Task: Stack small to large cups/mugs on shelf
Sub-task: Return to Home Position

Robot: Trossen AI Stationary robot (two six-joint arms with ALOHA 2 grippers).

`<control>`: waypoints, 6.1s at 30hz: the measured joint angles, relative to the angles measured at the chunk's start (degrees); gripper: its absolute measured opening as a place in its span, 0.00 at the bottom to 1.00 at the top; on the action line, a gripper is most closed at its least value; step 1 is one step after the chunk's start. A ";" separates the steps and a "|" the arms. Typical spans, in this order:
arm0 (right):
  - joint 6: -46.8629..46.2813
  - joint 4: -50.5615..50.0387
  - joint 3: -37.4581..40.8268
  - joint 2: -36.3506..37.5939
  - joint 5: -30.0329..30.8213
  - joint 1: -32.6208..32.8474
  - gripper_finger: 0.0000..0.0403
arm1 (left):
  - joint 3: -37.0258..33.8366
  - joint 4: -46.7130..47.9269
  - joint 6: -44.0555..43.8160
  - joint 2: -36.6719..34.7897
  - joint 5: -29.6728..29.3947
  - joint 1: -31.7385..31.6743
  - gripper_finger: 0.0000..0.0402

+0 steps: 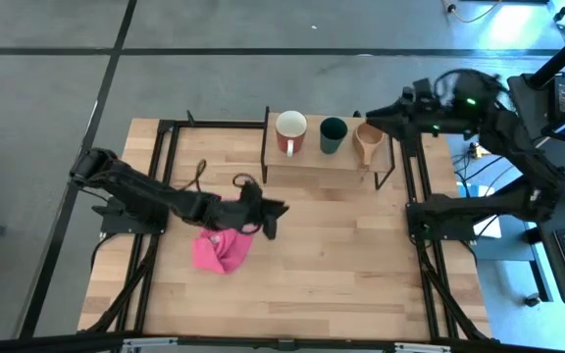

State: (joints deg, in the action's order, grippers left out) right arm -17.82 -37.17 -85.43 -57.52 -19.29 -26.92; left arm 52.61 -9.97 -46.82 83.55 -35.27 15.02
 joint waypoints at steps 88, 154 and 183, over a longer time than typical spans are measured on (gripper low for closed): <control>1.44 22.94 57.14 57.13 20.03 42.30 0.27 | -41.73 -39.86 27.73 -41.62 48.67 -16.52 0.26; 15.14 39.43 84.94 56.63 26.82 41.97 0.27 | -52.16 -21.72 18.89 -47.19 43.32 -17.59 0.25; 15.11 39.45 84.87 56.63 26.80 41.97 0.27 | -52.16 -21.74 18.92 -47.19 43.29 -17.60 0.25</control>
State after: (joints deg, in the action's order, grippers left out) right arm -2.71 2.28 -0.56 -0.89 7.51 15.05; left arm 0.45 -31.70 -27.90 36.36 8.02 -2.58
